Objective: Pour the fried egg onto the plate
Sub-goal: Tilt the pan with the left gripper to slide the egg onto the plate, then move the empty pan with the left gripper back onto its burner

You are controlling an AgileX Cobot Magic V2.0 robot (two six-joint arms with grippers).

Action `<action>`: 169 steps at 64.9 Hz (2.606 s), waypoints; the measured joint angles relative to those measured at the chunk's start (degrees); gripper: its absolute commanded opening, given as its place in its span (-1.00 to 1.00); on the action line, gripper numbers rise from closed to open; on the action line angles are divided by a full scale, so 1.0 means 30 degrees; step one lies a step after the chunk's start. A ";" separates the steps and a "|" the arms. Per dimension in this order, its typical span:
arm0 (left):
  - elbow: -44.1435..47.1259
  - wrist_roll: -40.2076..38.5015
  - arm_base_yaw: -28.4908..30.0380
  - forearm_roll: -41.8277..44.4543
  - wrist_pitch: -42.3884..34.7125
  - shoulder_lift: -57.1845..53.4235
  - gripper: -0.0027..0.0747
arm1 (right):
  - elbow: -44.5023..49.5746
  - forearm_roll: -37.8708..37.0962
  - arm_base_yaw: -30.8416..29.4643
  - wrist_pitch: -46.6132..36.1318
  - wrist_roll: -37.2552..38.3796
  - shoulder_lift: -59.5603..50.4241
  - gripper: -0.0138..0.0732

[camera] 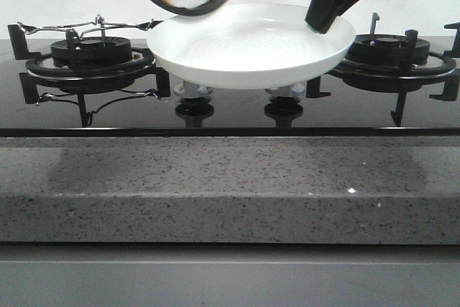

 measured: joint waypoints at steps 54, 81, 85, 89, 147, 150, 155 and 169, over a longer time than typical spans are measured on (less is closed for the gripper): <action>0.0000 -0.4899 -0.4642 0.7438 0.0506 -0.0114 -0.98 | 0.0013 -0.0018 0.0000 0.0127 -0.0051 0.0000 -0.84; 0.0000 -0.8444 0.0962 0.2597 -0.1056 -0.0961 -0.98 | 0.0013 -0.0018 0.0000 0.0127 -0.0068 0.0000 -0.84; 0.0000 -0.8445 0.2533 0.0447 -0.1183 -0.0961 -0.98 | 0.0013 -0.0018 0.0000 0.0127 -0.0068 0.0000 -0.84; 0.0000 -0.8291 0.4457 -0.2093 -0.1183 -0.0917 -0.98 | 0.0013 -0.0018 0.0000 0.0127 -0.0068 0.0000 -0.84; 0.1372 -0.1756 1.6534 -2.1895 0.2556 0.7032 -0.98 | 0.0013 -0.0018 0.0000 0.0127 -0.0068 0.0000 -0.84; 0.1372 -0.1756 1.6534 -2.1895 0.2556 0.7251 -0.98 | 0.0013 -0.0018 0.0000 0.0127 -0.0068 0.0000 -0.84; 0.1372 -0.1756 1.6534 -2.1825 0.2520 0.7545 -0.98 | 0.0013 -0.0018 0.0000 0.0127 -0.0068 0.0000 -0.84; 0.1372 -0.1756 1.6534 -2.0704 0.2442 0.7667 -0.98 | 0.0013 -0.0018 0.0000 0.0127 -0.0068 0.0000 -0.84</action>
